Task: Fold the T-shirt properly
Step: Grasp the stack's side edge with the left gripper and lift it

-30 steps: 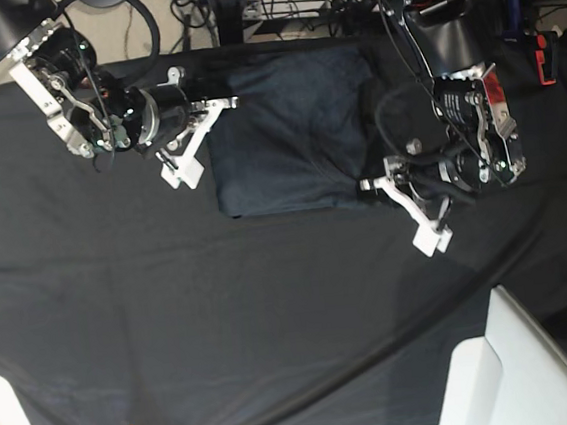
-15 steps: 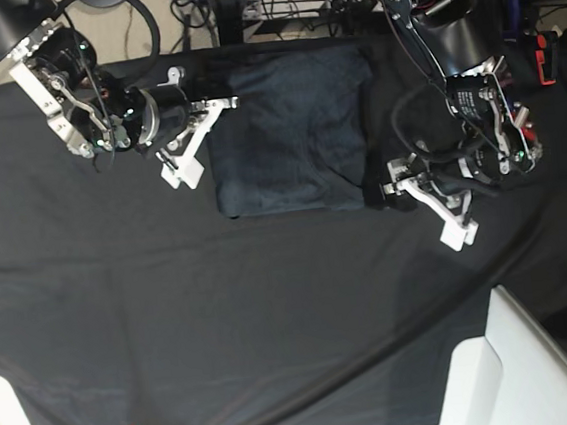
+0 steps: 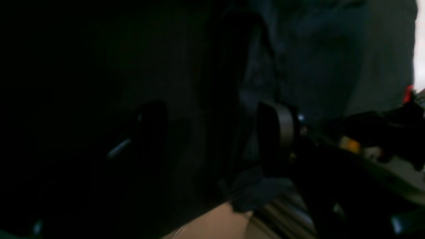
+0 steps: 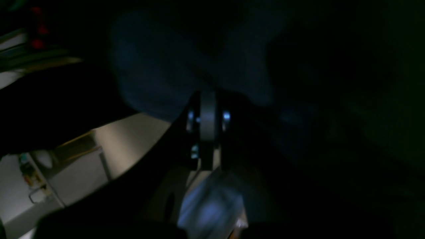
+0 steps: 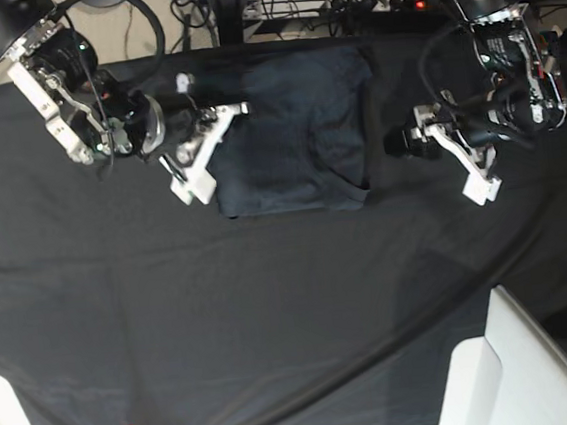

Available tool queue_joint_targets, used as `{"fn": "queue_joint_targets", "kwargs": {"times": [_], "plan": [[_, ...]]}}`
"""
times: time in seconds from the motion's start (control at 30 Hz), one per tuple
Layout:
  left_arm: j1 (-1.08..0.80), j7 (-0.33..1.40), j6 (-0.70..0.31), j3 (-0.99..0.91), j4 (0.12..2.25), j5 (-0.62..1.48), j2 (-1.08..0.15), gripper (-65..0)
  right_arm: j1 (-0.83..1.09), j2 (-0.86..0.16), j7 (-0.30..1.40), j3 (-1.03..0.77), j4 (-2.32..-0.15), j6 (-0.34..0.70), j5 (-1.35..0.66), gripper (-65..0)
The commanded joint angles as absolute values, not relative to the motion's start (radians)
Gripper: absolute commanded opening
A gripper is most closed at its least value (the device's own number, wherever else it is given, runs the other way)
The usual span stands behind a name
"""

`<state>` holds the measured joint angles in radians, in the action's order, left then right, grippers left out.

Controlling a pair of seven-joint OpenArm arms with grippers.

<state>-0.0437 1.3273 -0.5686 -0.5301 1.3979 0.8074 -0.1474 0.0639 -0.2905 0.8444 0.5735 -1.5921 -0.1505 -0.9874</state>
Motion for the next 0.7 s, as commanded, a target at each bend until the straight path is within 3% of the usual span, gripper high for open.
{"fn": "queue_joint_targets", "kwargs": {"times": [0.0,0.37,0.67], "plan": [[-0.045,1.323,-0.570,-0.532,1.399,0.842,-0.159,-23.7,0.054,-0.294,0.842,0.567,-1.621,-0.148,-1.001,-62.1],[-0.068,1.211,-0.573,-0.518,1.280,0.843,-0.124,-23.7,0.058,-0.292,0.835,0.565,-1.641,-0.148,-1.001,-62.1],[-0.065,1.056,-0.573,-0.337,1.133,0.845,-0.124,-23.9,0.059,-0.292,0.834,0.565,-1.641,-0.148,-1.001,-62.3]]}}
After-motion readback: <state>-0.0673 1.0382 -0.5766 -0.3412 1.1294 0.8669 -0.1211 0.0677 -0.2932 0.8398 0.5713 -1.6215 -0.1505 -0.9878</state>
